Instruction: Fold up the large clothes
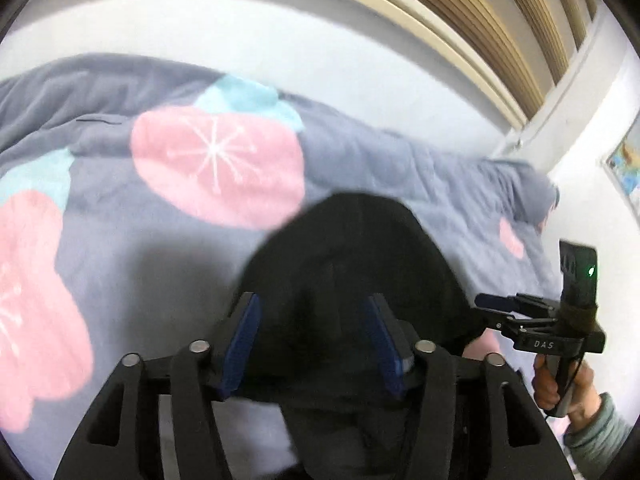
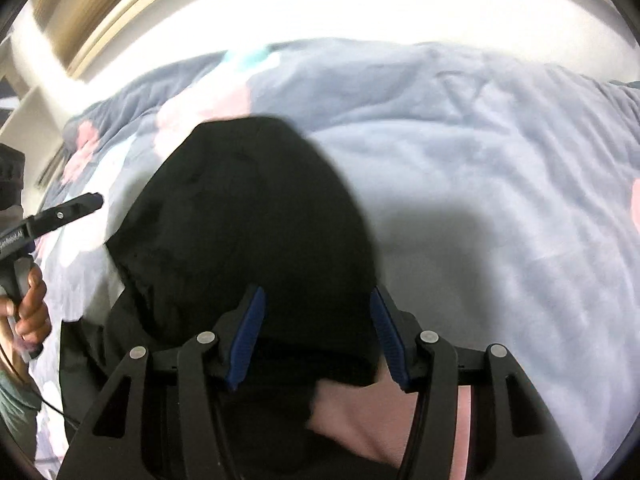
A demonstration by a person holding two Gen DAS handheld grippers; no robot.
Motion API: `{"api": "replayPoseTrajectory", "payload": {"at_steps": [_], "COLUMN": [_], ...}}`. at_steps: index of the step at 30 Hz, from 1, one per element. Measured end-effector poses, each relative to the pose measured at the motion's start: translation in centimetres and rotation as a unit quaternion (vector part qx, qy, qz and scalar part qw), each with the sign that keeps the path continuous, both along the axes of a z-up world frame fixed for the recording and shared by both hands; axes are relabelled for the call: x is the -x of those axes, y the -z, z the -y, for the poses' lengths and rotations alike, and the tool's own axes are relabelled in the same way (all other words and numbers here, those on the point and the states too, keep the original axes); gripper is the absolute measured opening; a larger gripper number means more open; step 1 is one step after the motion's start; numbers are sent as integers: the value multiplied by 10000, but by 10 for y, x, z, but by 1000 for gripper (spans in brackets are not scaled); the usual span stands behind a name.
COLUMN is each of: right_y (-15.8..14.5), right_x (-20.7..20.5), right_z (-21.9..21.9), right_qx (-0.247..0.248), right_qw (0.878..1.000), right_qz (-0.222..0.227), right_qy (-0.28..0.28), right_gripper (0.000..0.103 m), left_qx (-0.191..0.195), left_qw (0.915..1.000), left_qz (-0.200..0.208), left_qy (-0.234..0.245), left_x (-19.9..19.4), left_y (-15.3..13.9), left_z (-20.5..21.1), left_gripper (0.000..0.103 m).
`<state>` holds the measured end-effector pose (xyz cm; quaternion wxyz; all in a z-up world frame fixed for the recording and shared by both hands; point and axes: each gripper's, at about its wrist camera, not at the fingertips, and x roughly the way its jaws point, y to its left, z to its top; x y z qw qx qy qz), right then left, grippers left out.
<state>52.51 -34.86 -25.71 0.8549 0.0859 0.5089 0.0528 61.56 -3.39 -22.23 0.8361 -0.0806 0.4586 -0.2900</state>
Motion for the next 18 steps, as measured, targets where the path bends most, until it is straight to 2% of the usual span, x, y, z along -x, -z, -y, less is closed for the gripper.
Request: {"api": "replayPoseTrajectory", "payload": {"at_steps": [3,6,8,10,12,14,16,18], "right_y": [10,37,56,66,71,74,74,69], "right_x": [-9,-22,-30,-39,-45,-55,-60,-60], "right_z": [21,37,41,35,26,20,9,-1], "right_qx": [-290,-620,-879,-1173,-1340,-1404,-1227,-956], "right_qw": [9994,9962,9927,9897,9873,9862,9888,9924], "right_qz": [-152,-566,-796,-825,-849,-873,-848,-766], "right_qy": [141,218,229,21,-107,-121,-104,-110], "right_gripper": [58,59,59,59,59,63,62,55], "left_qx": [210,518,501,441,532,588,575,141], "left_qw": [9982,9902,9878,9855,9790,9755,9747,9818], "left_qz": [-553,-1292,-1472,-1612,-1891,-1999,-1960,-1536], "left_qy": [-77,-74,97,297,541,706,910,1111], "left_x": [-35,-59,-62,-57,-58,-58,-56,-44], "left_y": [17,46,62,77,89,94,94,89], "left_z": [-9,-14,-11,-7,3,10,24,41], "left_gripper": [63,63,63,63,63,63,64,63]}}
